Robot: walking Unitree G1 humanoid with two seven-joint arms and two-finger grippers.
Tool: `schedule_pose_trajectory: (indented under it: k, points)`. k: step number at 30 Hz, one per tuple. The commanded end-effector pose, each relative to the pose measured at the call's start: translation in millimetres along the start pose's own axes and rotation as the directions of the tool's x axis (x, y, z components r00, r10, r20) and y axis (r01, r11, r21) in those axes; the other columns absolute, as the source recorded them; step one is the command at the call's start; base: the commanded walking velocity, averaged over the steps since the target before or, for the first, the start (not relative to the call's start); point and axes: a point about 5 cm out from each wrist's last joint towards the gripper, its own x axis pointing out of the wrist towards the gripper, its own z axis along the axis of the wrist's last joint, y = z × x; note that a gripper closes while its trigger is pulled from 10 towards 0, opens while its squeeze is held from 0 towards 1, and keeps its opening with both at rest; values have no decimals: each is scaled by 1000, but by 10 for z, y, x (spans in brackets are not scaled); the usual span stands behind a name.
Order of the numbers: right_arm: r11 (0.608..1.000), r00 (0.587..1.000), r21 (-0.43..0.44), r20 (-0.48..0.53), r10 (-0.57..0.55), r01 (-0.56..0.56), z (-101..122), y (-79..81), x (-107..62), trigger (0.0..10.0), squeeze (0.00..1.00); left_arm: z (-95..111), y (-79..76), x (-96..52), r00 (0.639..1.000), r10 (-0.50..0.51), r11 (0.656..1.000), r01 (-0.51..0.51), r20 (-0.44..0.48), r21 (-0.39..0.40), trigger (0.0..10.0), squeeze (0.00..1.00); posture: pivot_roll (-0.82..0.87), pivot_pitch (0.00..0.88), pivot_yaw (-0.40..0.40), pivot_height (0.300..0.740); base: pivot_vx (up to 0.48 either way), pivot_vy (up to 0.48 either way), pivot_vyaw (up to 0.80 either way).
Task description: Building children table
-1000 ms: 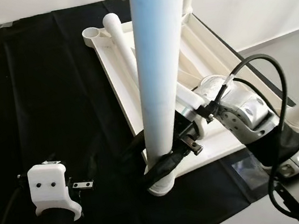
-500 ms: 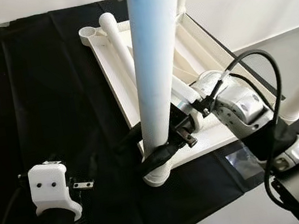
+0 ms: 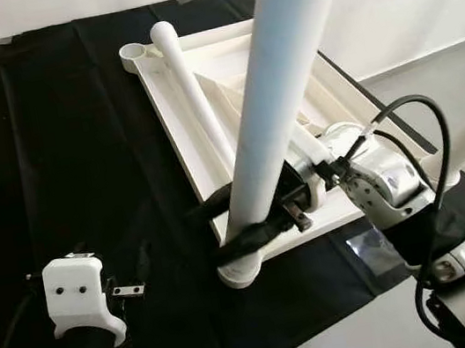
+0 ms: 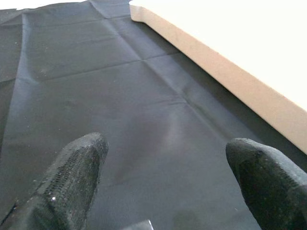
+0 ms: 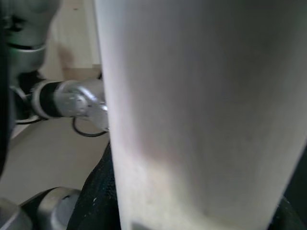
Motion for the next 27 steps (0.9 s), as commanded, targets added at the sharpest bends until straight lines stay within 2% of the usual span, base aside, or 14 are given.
schedule_pose_trajectory:
  k: [1, 7, 8, 9, 10, 11, 13, 14, 15, 18, 23, 25, 26, 27]
  points:
    - [992, 986, 38, -121, -118, 124, -224, -12, -103, 10000, 0, 1, 1, -26, 1000, 0, 1000, 0, -12, -2, 10000, 0, -108, 341, -130, 740, 0, 0, 0]
    - [976, 967, 50, -158, -201, 212, -296, 45, -19, 10000, 0, 3, 6, -25, 1000, 2, 1000, -2, -11, -1, 10000, 0, -107, 345, -139, 740, 0, 0, 0]
    - [951, 945, 72, -163, -285, 299, -336, 50, 29, 10000, 0, 3, 12, -25, 1000, 8, 1000, -8, -11, -4, 10000, 0, -107, 345, -141, 740, 0, 0, 0]
    - [951, 945, 72, -163, -285, 299, -336, 50, 29, 10000, 0, 3, 12, -25, 1000, 8, 1000, -8, -11, -4, 10000, 0, -107, 345, -141, 740, 0, 0, 0]
    - [893, 883, 62, -198, -426, 445, -404, 44, 85, 10000, 0, 15, 35, -19, 1000, 18, 1000, -18, -7, -2, 10000, 0, -107, 347, -143, 740, 0, 0, 0]
    - [893, 883, 62, -198, -426, 445, -404, 44, 85, 10000, 0, 15, 35, -19, 1000, 18, 1000, -18, -7, -2, 10000, 0, -107, 347, -143, 740, 0, 0, 0]
    - [574, 553, -4, -264, -790, 819, -504, 72, 75, 10000, 0, 100, 168, 25, 998, 54, 998, -54, 24, -15, 10000, 0, -107, 347, -143, 740, 0, 0, 0]
    - [574, 553, -4, -264, -790, 819, -504, 72, 75, 10000, 0, 100, 168, 25, 998, 54, 998, -54, 24, -15, 10000, 0, -107, 347, -143, 740, 0, 0, 0]
    - [362, 337, -56, -262, -905, 930, -498, 163, 33, 10000, 0, 229, 319, 84, 995, 61, 998, -61, 74, -6, 10000, 0, -106, 342, -130, 740, 0, 0, 0]
    - [328, 304, -67, -238, -922, 942, -472, 165, 64, 10000, 0, 348, 440, 140, 991, 58, 998, -59, 121, 1, 10000, 0, -111, 339, -117, 740, 0, 0, 0]
    - [325, 302, -66, -239, -923, 943, -484, 158, 109, 10000, 0, 445, 523, 200, 987, 48, 999, -50, 156, 7, 10000, 0, -108, 330, -104, 740, 0, 0, 0]
    - [314, 293, -54, -241, -925, 948, -510, 146, 124, 10000, 0, 524, 538, 253, 983, 6, 1000, -7, 183, 5, 10000, 0, -104, 324, -97, 740, 0, 0, 0]
    - [276, 257, -46, -245, -935, 960, -525, 111, 135, 10000, 0, 715, 509, 355, 964, -117, 993, 122, 240, -4, 10000, 0, -102, 311, -87, 740, 0, 0, 0]
    - [276, 257, -46, -245, -935, 960, -525, 111, 135, 10000, 0, 715, 509, 355, 964, -117, 993, 122, 240, -4, 10000, 0, -102, 311, -87, 740, 0, 0, 0]
